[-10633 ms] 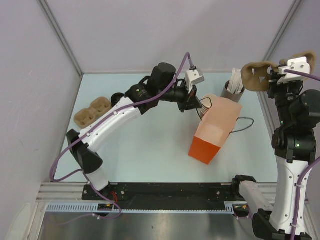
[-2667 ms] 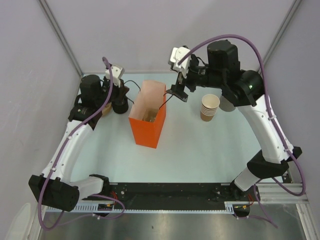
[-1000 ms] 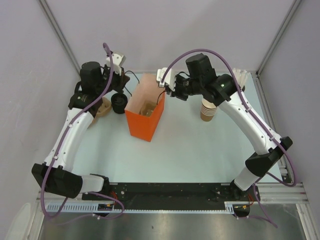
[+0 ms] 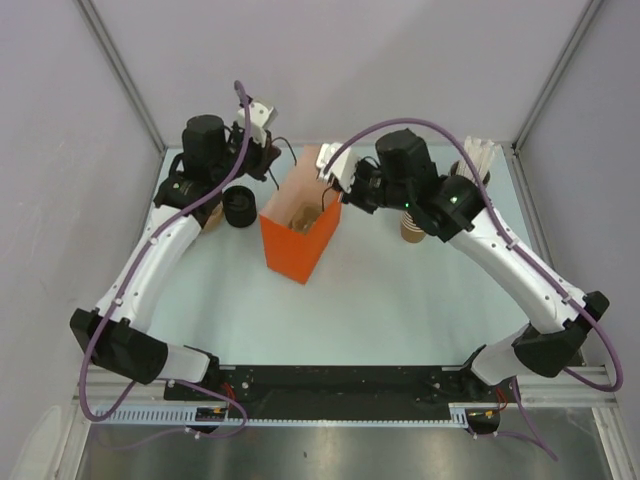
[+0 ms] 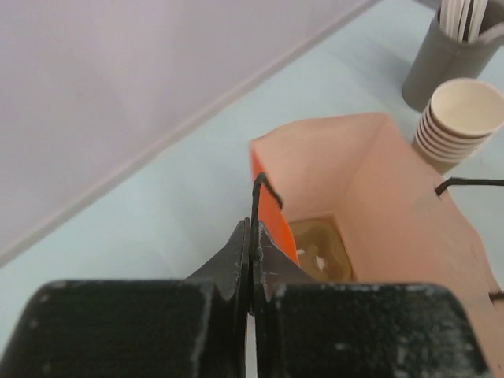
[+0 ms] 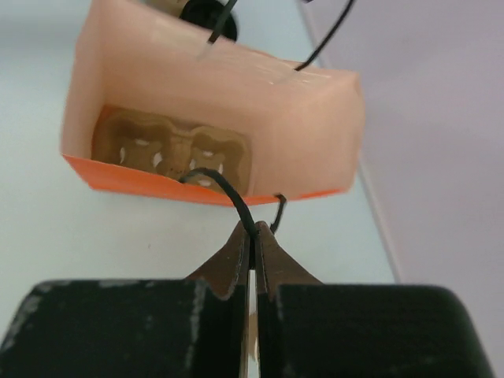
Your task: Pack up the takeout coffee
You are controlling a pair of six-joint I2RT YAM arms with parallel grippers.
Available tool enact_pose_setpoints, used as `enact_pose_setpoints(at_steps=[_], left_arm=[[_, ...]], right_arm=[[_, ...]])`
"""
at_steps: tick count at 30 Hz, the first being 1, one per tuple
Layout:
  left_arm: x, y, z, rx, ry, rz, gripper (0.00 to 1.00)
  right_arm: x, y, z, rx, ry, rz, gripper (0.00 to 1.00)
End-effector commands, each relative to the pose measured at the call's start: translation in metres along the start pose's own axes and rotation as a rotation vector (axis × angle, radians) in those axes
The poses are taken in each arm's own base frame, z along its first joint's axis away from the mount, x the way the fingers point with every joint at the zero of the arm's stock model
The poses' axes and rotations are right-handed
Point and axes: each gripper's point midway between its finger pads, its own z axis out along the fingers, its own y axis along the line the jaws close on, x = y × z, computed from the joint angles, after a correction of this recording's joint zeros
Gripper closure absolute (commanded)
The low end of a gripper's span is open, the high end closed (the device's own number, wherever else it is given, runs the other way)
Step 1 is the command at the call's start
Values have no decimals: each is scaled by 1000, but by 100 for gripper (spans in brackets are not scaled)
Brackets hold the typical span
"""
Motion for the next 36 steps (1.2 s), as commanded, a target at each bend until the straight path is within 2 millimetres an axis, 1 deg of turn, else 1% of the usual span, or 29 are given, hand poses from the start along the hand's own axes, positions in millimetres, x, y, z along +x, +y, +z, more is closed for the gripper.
enact_pose_setpoints(at_steps=[1, 3, 4, 5, 6, 7, 8, 9, 10, 11, 12, 13, 14, 17, 20, 23, 26, 27, 28, 29, 30, 31, 34, 35, 36], left_arm=[[-72, 12, -22, -58, -169, 82, 100], [-81, 14, -23, -65, -197, 97, 100], [-86, 12, -24, -60, -209, 104, 100], [-88, 11, -24, -53, -213, 116, 100], [-89, 10, -23, -42, -212, 123, 100], [-87, 6, -20, -28, -207, 131, 100], [-86, 4, -18, -22, -204, 152, 100], [-83, 1, -17, -17, -199, 162, 100], [-76, -2, -13, -12, -190, 174, 100], [-73, -8, -10, -1, -188, 200, 100], [-64, -10, -6, -2, -171, 202, 100], [-63, -13, -3, 2, -170, 210, 100], [-61, -14, 0, 3, -166, 215, 100], [-59, -14, 8, -4, -162, 216, 100], [-55, -14, 15, -9, -150, 216, 100], [-51, -21, 17, 15, -140, 226, 100], [-42, -35, 14, 62, -124, 243, 100], [-33, -40, 15, 78, -102, 243, 100], [-31, -47, 13, 93, -97, 247, 100], [-28, -50, 13, 102, -88, 255, 100], [-25, -53, 12, 108, -80, 259, 100], [-20, -60, 10, 124, -67, 259, 100], [-13, -70, 7, 149, -43, 269, 100], [-11, -77, 4, 166, -35, 274, 100], [-10, -80, 2, 175, -31, 277, 100]], right_arm=[[-69, -50, -40, 156, -197, 44, 100], [-72, -47, -44, 134, -200, 49, 100], [-74, -41, -46, 104, -210, 39, 100], [-71, -34, -46, 76, -201, 29, 100], [-65, -20, -44, 29, -179, 17, 100], [-44, -5, -31, -16, -124, 12, 100], [-37, 3, -36, -29, -113, -12, 100], [-26, 13, -33, -52, -89, -23, 100], [-14, 27, -29, -84, -62, -31, 100], [13, 45, -25, -125, -9, -44, 100], [24, 53, -22, -130, 10, -48, 100], [33, 58, -21, -139, 25, -51, 100], [47, 66, -19, -156, 55, -45, 100], [48, 72, -25, -173, 43, -45, 100], [50, 85, -32, -234, 39, -55, 100], [61, 100, -36, -300, 70, -61, 100], [76, 123, -42, -396, 95, -59, 100], [80, 134, -45, -437, 106, -56, 100], [89, 143, -45, -468, 128, -53, 100], [90, 148, -48, -481, 130, -55, 100], [94, 157, -51, -515, 141, -56, 100], [98, 162, -53, -535, 152, -51, 100], [114, 185, -60, -626, 193, -39, 100], [125, 193, -61, -653, 226, -31, 100], [131, 198, -61, -665, 245, -30, 100]])
